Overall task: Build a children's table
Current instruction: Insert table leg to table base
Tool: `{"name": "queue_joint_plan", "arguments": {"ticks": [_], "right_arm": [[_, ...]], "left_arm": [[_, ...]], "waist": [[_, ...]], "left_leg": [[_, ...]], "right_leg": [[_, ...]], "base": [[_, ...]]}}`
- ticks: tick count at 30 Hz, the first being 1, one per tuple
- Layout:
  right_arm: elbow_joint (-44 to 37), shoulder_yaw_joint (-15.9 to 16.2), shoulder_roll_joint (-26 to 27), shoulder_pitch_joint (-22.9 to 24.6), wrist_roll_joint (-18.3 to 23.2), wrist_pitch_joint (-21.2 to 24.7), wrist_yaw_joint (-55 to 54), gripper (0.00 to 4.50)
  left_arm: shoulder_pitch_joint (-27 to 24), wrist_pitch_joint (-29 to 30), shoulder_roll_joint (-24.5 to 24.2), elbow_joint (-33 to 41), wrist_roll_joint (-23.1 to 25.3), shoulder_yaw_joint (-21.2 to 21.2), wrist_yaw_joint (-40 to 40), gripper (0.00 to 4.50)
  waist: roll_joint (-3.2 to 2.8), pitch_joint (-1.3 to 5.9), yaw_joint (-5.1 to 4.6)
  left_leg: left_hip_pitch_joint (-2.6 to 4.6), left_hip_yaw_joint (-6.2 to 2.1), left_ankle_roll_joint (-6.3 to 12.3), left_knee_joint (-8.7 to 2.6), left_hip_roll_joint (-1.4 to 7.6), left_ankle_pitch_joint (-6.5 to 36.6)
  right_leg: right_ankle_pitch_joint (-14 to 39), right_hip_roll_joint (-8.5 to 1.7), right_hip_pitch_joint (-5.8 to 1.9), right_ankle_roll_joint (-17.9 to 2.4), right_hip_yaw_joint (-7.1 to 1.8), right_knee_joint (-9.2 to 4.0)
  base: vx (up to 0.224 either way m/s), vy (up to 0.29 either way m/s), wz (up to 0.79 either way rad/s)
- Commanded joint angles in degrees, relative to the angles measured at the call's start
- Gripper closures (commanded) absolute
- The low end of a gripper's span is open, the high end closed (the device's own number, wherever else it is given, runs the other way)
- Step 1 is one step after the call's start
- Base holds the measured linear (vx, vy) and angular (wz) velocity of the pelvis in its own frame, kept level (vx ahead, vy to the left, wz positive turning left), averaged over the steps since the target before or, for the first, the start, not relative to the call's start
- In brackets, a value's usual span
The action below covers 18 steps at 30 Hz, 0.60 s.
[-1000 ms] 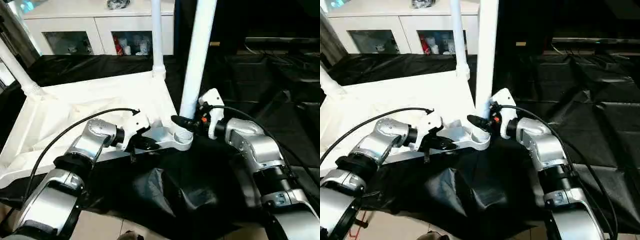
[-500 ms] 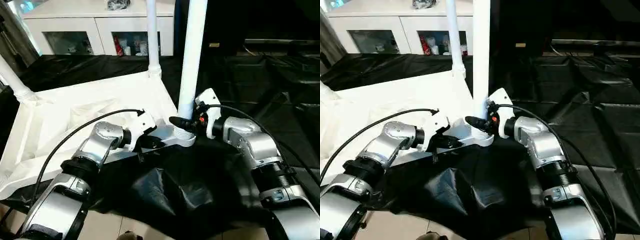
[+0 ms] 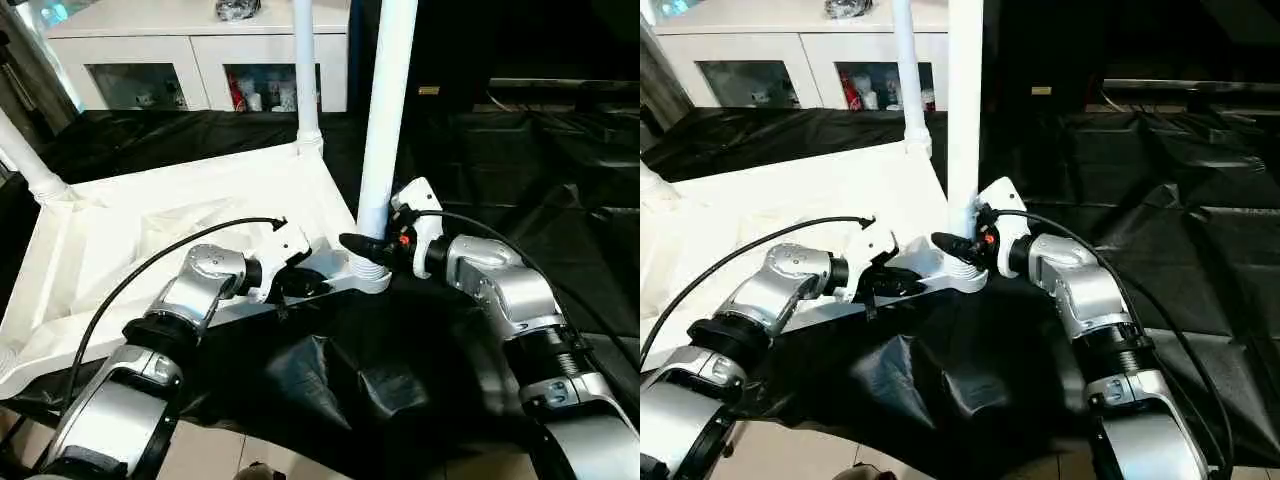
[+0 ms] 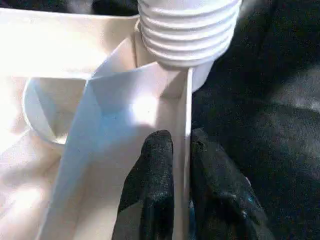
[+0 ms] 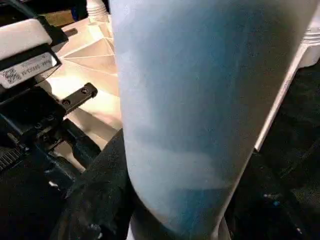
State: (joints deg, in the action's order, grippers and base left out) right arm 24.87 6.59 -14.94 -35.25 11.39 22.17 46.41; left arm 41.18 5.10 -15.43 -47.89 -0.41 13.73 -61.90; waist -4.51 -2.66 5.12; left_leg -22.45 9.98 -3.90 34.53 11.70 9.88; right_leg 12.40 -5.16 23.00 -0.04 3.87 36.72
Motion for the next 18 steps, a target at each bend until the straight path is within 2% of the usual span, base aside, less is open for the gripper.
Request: {"name": "queue_joint_plan", "arguments": {"ticks": [1, 2, 6, 8, 9, 10, 11, 12, 14, 15, 16, 18], "right_arm": [[-0.9, 0.0, -0.2, 0.7, -0.2, 0.9, -0.4, 2.60], [-1.0, 0.0, -0.3, 0.7, -0.2, 0.9, -0.5, 2.60], [-1.1, -0.1, -0.4, 0.6, -0.3, 1.1, -0.7, 2.60], [-1.0, -0.1, -0.5, 0.5, -0.4, 1.0, -0.7, 2.60], [-0.8, -0.1, -0.6, 0.3, -0.5, 1.0, -0.7, 2.60], [-0.8, -0.2, -0.8, 0.1, -0.5, 1.1, -0.7, 2.60], [-0.9, -0.3, -1.1, -0.2, -0.4, 1.3, -0.5, 2.60], [-0.9, -0.3, -1.2, -0.2, -0.4, 1.4, -0.5, 2.60], [-1.0, -0.5, -1.6, -0.5, -0.2, 1.8, -0.2, 2.60], [-0.7, -0.5, -1.8, -0.7, -0.3, 1.9, -0.1, 2.60], [-0.1, -0.5, -2.1, -1.1, -0.5, 2.1, -0.1, 2.60], [1.2, -0.3, -2.4, -1.8, -0.8, 2.5, -0.1, 2.60]], "left_arm": [[1.1, 0.3, -0.2, -0.7, -0.5, -0.7, -0.7, 4.00], [1.1, 0.2, -0.4, -1.0, -0.4, -0.6, -1.1, 4.10], [1.2, -0.1, -0.8, -1.6, 0.2, 0.0, -1.2, 4.37], [1.3, -0.6, -1.2, -1.9, 1.0, 0.5, -1.2, 4.37], [1.3, -1.3, -1.5, -2.3, 1.9, 1.1, -1.0, 4.50], [1.2, -1.6, -1.7, -2.5, 2.4, 1.3, -1.0, 4.50], [1.2, -1.6, -1.8, -2.6, 2.5, 1.3, -1.0, 4.50], [1.2, -1.6, -1.8, -2.6, 2.6, 1.3, -1.0, 4.50], [1.3, -1.1, -2.1, -2.3, 2.5, 1.1, -1.1, 4.50], [1.2, -0.4, -2.3, -2.0, 2.6, 1.1, -1.0, 4.50], [1.1, 0.5, -2.6, -1.5, 2.9, 1.3, -0.7, 4.50], [0.7, 3.1, -3.1, 0.4, 2.9, 1.3, -0.2, 4.50]], "waist": [[0.13, 4.32, -0.02], [-0.01, 4.35, -0.01], [0.43, 4.27, -0.08], [0.26, 4.31, -0.06], [0.69, 4.27, -0.08], [0.56, 4.27, -0.03], [1.03, 4.27, -0.08], [0.85, 4.27, 0.00], [1.07, 4.24, 0.06], [1.40, 4.22, 0.02], [1.16, 4.20, 0.11], [1.56, 4.24, 0.11]], "left_leg": [[0.95, -0.29, 2.17, -3.46, 0.87, 9.0], [0.98, -0.32, 2.11, -3.44, 0.89, 9.0], [0.90, -0.29, 2.19, -3.52, 0.88, 9.0], [0.96, -0.30, 2.23, -3.48, 0.92, 8.9], [0.89, -0.26, 2.37, -3.50, 0.88, 8.8], [0.83, -0.32, 2.50, -3.51, 0.86, 8.5], [0.86, -0.22, 2.60, -3.49, 0.88, 8.3], [0.86, -0.27, 2.65, -3.47, 0.89, 8.0], [0.81, -0.20, 3.08, -3.42, 0.89, 7.4], [0.79, -0.15, 3.20, -3.43, 0.90, 7.3], [0.79, -0.18, 3.34, -3.42, 0.92, 7.2], [0.80, -0.14, 3.47, -3.44, 1.02, 6.6]], "right_leg": [[-2.2, -2.69, -3.51, -15.4, -2.07, -4.18], [-2.3, -2.69, -3.50, -15.4, -2.06, -4.10], [-2.6, -2.66, -3.58, -15.4, -2.07, -4.14], [-2.5, -2.73, -3.55, -15.4, -2.08, -4.13], [-2.3, -2.71, -3.62, -15.3, -2.11, -4.20], [-2.0, -2.77, -3.63, -15.1, -2.10, -4.17], [-1.9, -2.72, -3.63, -15.0, -2.12, -4.21], [-1.9, -2.78, -3.62, -15.1, -2.14, -4.08], [-1.4, -2.82, -3.58, -15.0, -2.16, -4.10], [-1.3, -2.80, -3.57, -15.0, -2.18, -4.13], [-0.9, -2.89, -3.52, -15.0, -2.17, -4.13], [-0.6, -2.91, -3.49, -15.1, -2.19, -4.02]], "base": [[0.000, 0.000, 0.00], [0.000, 0.000, 0.00], [0.000, 0.000, 0.00], [0.000, 0.000, 0.00], [0.000, 0.000, 0.00], [0.000, 0.000, 0.00], [0.000, 0.000, 0.00], [0.000, 0.000, 0.00], [0.000, 0.000, 0.00], [0.000, 0.000, 0.00], [0.000, 0.000, 0.00], [0.000, 0.000, 0.00]]}}
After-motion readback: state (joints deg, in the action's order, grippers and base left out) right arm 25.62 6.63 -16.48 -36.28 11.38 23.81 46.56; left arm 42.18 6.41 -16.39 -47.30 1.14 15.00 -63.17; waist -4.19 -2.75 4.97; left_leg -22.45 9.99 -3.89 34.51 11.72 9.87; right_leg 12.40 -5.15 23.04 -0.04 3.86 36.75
